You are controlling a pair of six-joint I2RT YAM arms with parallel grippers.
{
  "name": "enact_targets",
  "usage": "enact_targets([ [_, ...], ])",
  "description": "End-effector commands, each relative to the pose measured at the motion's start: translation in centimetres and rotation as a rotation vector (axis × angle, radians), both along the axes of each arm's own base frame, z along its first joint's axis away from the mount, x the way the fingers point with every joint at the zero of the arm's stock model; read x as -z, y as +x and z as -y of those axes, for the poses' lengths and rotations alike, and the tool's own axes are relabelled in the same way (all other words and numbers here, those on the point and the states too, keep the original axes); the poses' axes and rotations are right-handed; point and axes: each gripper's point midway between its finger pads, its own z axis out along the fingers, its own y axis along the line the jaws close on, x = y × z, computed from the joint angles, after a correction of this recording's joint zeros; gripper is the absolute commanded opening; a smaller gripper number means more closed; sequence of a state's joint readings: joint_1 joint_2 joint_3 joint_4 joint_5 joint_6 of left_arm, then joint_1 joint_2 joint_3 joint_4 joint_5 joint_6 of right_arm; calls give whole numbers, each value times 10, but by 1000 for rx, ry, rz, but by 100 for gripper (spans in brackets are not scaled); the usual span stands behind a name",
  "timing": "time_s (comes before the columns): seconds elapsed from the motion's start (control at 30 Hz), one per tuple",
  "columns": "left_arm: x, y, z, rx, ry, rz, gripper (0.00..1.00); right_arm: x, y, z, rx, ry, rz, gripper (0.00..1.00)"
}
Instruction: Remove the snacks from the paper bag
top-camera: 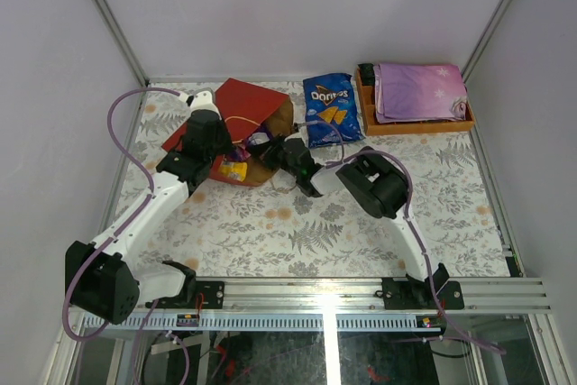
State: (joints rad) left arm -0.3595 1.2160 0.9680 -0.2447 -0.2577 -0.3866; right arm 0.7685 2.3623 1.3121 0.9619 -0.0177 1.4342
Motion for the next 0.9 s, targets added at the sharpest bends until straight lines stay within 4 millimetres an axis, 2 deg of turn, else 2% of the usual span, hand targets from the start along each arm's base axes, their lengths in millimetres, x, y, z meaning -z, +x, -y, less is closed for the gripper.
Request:
enact_targets([
  [0.0,1,-4,-10,-30,42,5,0,-68,-25,-7,-47,-7,161,0],
  [0.2,0,-3,-12,-42,54,4,0,-80,-63,24,-53,-50,163,0],
  [0.43,0,-4,-17,-60,65,7,0,-78,-140,76,-99,-152,159,0],
  [0.53,-1,-5,-17,-58,64,6,0,-78,-168,111,-107,-187,165,0],
  [0.63,-2,-7,-18,-62,66,7,0,-67,-187,150,-93,-316,172,0],
  [0.77,-4,-7,-20,-69,64,14,0,-71,-206,195,-72,-467,202,0],
  [0.87,-3,-7,-19,-65,63,8,0,-81,-212,238,10,-575,222,0],
])
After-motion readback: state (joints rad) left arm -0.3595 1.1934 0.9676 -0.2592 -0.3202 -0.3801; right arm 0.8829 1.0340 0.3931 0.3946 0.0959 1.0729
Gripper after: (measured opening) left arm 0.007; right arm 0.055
